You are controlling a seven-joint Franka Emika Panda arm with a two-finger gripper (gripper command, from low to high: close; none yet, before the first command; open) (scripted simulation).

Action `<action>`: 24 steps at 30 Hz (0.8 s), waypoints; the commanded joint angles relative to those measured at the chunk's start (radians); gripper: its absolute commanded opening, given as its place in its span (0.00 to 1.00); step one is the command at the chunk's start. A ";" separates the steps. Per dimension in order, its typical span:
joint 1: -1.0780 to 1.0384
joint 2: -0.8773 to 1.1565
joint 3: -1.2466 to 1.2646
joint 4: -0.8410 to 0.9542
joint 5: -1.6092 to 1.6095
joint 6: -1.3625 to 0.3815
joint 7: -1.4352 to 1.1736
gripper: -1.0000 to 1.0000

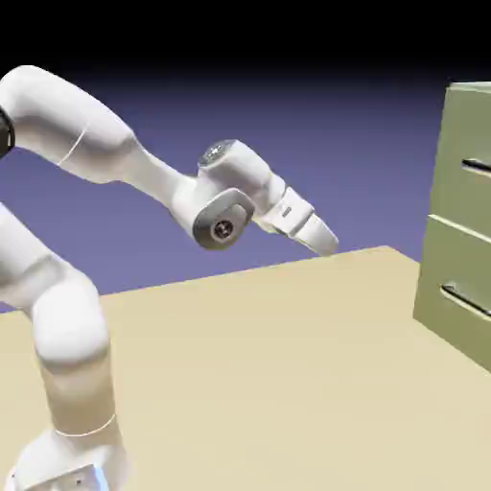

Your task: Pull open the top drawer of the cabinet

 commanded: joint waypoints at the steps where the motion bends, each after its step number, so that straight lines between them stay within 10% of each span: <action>1: 0.036 -0.005 -0.031 0.024 -0.041 -0.003 -0.042 0.50; 24: 0.870 -0.116 -0.732 0.571 -0.980 -0.076 -0.997 0.50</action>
